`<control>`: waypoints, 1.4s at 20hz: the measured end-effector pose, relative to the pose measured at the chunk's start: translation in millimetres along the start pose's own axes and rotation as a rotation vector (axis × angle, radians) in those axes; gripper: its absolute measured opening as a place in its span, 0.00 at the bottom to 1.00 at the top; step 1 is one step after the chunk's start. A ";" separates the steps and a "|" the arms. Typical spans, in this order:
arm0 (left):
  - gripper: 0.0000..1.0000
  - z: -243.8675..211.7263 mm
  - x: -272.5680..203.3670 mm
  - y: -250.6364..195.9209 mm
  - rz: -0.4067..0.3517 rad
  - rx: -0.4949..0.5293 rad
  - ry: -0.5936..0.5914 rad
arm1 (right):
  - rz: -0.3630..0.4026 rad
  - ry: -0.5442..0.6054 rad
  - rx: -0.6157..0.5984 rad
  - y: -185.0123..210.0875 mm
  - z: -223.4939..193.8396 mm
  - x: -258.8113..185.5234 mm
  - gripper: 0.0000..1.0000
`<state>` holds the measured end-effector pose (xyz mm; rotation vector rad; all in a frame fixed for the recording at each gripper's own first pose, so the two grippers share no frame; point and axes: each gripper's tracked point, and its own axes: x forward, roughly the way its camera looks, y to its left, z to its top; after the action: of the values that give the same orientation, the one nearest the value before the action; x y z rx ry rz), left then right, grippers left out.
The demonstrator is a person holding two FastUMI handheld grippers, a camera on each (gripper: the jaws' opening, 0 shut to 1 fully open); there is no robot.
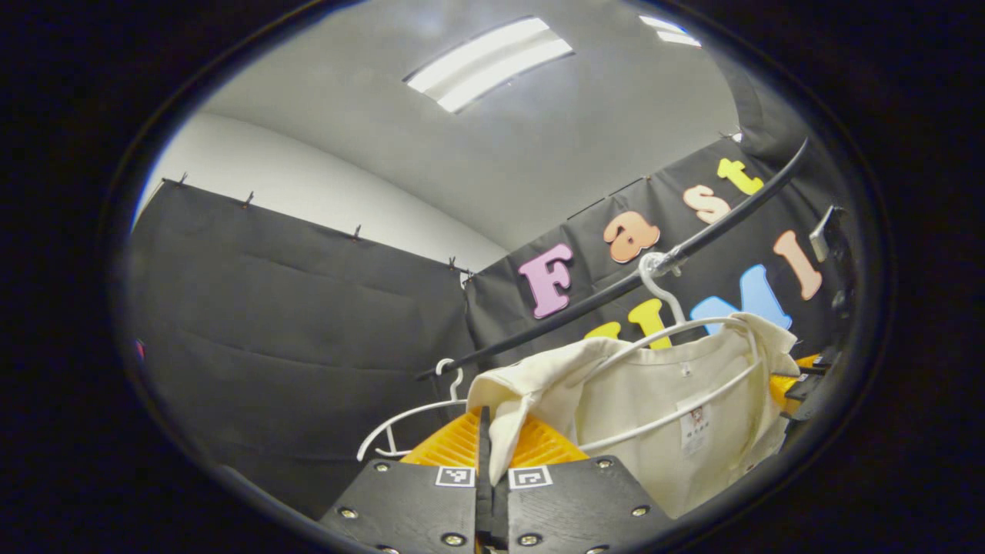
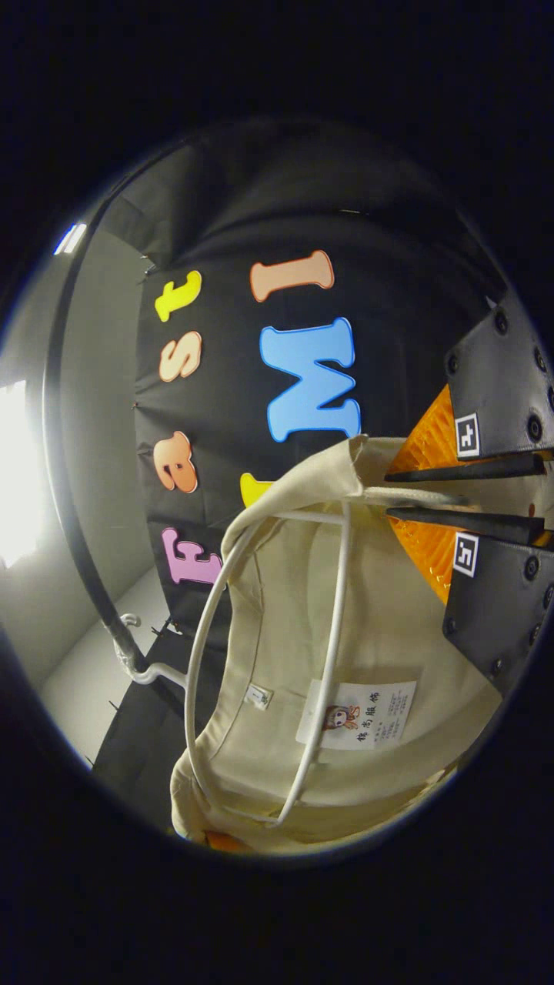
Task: Grasp the clothes on the hanger with both hands and then place them into the laundry hamper below.
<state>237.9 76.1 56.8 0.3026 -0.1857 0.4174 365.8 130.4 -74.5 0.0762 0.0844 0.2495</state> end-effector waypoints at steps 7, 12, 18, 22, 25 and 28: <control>0.01 4.3 -3.2 1.8 -0.012 0.005 -0.004 | -0.111 -0.003 -0.083 -28.7 11.5 14.2 0.01; 0.01 11.9 8.2 11.3 0.018 0.028 -0.021 | -0.222 -0.102 -0.105 -79.8 54.2 25.1 0.01; 0.02 20.9 36.7 27.6 0.034 0.042 -0.059 | -0.233 -0.159 -0.124 -93.6 76.3 47.9 0.00; 0.01 10.2 41.1 31.0 0.010 0.072 -0.044 | -0.205 -0.126 -0.130 -85.8 56.8 64.7 0.00; 0.00 -12.4 35.3 35.6 -0.001 0.046 0.005 | -0.177 -0.079 -0.097 -83.0 36.9 75.2 0.00; 0.01 -36.0 36.1 35.6 -0.004 -0.008 0.059 | -0.153 -0.022 -0.059 -82.2 18.4 81.5 0.01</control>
<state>259.3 132.2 40.5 0.2824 -0.1285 0.4207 466.1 70.2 -69.3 0.0136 0.0604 0.0985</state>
